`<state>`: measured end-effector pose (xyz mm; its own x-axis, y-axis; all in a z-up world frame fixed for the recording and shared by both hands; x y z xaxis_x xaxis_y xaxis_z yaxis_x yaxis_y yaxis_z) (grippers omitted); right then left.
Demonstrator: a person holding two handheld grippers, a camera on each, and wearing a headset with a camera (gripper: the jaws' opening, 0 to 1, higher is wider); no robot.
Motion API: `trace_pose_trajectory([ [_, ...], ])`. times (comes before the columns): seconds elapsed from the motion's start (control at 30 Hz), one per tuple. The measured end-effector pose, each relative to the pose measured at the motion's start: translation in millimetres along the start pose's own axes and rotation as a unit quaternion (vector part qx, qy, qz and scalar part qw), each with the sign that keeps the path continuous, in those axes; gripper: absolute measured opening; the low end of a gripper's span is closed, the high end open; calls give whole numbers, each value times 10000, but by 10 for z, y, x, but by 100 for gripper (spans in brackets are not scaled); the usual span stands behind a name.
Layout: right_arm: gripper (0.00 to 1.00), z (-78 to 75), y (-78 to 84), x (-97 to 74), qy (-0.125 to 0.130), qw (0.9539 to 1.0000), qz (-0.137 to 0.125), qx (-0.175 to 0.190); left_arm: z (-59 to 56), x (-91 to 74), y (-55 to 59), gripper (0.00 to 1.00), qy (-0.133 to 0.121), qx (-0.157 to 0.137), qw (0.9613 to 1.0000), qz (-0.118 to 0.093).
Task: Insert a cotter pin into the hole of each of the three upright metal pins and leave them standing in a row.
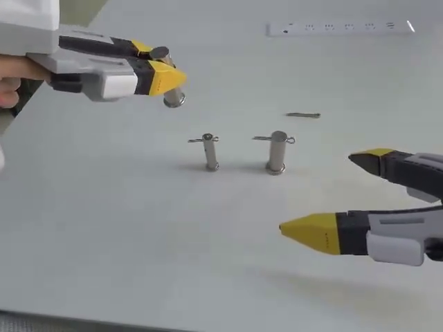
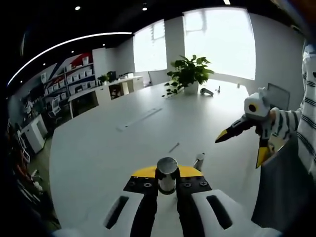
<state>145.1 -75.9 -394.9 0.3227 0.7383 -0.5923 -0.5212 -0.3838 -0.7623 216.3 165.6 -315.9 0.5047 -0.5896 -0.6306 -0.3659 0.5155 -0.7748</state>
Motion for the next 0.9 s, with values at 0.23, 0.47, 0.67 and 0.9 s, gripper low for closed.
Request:
trace_pose_trajectory([
  [0.23,98,6,-1,-42,50,10000,42,46,-275,117,9,9,360,143,9992,44],
  [0.47,98,25,32,-34,-45,9998,149,126,-525,290,42,9,658,152,9977,69],
  [0.67,98,16,20,-47,-81,9998,157,116,-709,423,79,9,872,227,9958,148],
  [0.9,98,1,8,-77,-88,9998,200,32,-931,584,114,10,1030,304,9938,294],
])
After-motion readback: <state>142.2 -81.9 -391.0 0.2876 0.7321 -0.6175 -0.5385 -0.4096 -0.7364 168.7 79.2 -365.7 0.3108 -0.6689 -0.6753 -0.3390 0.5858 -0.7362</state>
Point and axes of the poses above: the centre of the closed fingertips' face, and the gripper's own axes: x roughly forward along the fingers, z roughly to its left, y roughly out of its underside, the point moved 7 cm from there along -x, roughly backward along the fingers, and after that the axes turned 10 degrees about z, right-handed, at the moved point
